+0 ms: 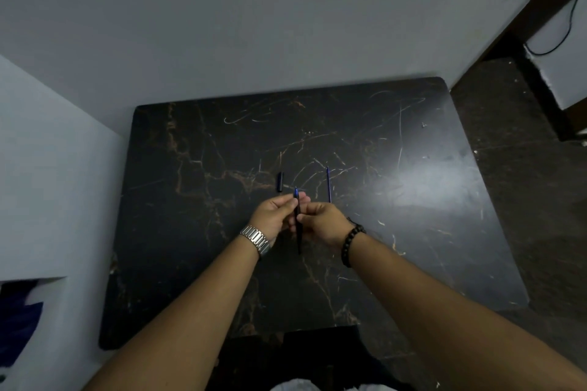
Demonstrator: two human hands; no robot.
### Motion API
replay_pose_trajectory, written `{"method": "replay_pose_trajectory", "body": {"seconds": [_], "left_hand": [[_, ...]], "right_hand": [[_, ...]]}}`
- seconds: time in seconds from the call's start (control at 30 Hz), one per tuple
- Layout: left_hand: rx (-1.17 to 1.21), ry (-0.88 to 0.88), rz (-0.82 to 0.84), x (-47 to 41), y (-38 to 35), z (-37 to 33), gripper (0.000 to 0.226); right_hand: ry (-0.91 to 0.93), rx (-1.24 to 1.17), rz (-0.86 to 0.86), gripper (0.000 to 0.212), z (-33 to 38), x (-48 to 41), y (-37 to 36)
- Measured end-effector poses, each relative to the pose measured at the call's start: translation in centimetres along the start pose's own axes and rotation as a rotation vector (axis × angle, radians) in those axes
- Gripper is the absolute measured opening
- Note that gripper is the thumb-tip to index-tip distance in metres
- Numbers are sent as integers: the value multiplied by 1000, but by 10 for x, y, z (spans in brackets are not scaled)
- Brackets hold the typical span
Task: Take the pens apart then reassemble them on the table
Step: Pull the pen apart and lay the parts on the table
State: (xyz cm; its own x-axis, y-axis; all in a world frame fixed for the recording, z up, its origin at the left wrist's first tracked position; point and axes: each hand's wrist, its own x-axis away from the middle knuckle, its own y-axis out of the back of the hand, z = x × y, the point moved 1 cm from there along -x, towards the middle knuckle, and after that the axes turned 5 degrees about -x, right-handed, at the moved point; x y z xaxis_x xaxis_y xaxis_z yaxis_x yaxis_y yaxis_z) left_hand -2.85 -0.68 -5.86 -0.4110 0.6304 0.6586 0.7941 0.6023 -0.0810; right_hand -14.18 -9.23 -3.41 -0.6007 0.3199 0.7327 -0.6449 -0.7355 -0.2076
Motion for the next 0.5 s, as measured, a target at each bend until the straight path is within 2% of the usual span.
{"method": "replay_pose_trajectory", "body": {"seconds": [0.17, 0.3, 0.4, 0.5], "left_hand": [[-10, 14, -114, 3, -2, -4, 19], [-32, 47, -299, 9, -14, -14, 15], [-48, 32, -415, 11, -19, -22, 18], [-111, -16, -384, 8, -19, -28, 29]], "right_hand": [[-6, 110, -67, 21, 4, 4, 1], [89, 302, -185, 10, 6, 0, 2], [119, 333, -246, 5, 9, -1, -3], [154, 342, -296, 4, 13, 1, -9]]}}
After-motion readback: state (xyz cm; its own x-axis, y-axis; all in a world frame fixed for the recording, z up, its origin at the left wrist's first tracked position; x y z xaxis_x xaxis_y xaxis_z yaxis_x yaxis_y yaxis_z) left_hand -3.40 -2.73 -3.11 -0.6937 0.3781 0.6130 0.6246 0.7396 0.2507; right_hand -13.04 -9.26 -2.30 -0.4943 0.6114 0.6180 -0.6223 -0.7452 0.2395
